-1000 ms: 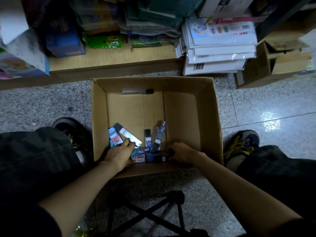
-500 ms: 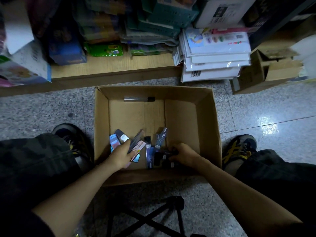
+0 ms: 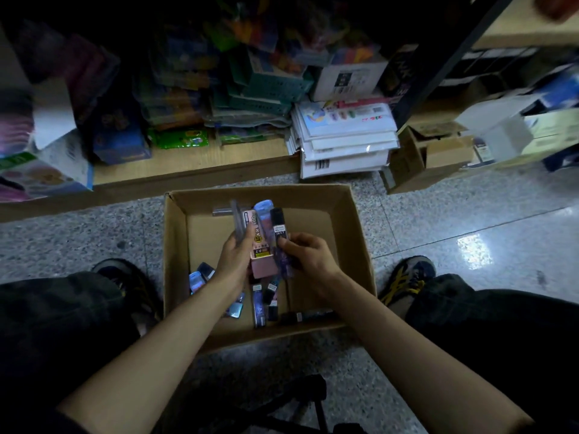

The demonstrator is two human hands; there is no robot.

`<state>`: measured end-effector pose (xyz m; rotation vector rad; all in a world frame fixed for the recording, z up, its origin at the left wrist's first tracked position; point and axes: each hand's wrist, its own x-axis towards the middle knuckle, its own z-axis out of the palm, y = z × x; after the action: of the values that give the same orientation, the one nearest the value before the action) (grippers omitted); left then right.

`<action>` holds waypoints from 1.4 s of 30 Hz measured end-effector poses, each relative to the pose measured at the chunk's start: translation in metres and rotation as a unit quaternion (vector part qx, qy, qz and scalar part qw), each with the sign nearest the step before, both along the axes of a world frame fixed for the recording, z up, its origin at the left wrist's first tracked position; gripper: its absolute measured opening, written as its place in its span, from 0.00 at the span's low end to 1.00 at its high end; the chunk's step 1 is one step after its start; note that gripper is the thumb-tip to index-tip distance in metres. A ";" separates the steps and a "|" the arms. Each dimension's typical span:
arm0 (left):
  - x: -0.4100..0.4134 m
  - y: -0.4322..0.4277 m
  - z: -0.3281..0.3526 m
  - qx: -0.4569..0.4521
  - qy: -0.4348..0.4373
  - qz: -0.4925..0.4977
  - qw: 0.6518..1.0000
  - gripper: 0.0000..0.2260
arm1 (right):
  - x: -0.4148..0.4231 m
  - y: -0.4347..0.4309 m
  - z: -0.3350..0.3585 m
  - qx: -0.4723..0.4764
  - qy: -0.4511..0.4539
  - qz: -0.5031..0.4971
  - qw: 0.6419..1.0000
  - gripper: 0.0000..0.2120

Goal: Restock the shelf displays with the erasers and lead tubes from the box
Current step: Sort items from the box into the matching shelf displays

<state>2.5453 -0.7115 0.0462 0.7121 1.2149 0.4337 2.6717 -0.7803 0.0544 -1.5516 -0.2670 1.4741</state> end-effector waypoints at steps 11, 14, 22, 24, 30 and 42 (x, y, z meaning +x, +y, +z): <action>0.020 0.010 0.086 0.137 -0.062 -0.004 0.989 0.13 | 0.011 0.001 0.090 0.103 -0.038 -0.001 0.994 0.08; 0.027 0.015 0.116 0.164 -0.076 -0.001 0.984 0.13 | 0.020 0.004 0.120 0.120 -0.055 -0.008 0.991 0.09; 0.040 0.047 0.202 0.236 -0.093 -0.009 0.967 0.12 | 0.050 0.032 0.204 0.162 -0.156 0.001 0.974 0.05; 0.041 0.059 0.222 0.259 -0.105 -0.017 0.960 0.09 | 0.059 0.043 0.224 0.180 -0.187 0.004 0.966 0.05; 0.035 0.094 0.267 0.309 -0.115 -0.036 0.943 0.19 | 0.098 0.081 0.294 0.263 -0.305 -0.017 0.915 0.08; 0.024 0.136 0.299 0.393 -0.108 -0.004 0.913 0.14 | 0.170 0.141 0.331 0.252 -0.584 0.021 0.771 0.08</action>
<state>2.5695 -0.5750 0.3448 1.3125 0.8014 0.9927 2.8421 -0.6397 0.3857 -1.7791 -1.2997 0.1894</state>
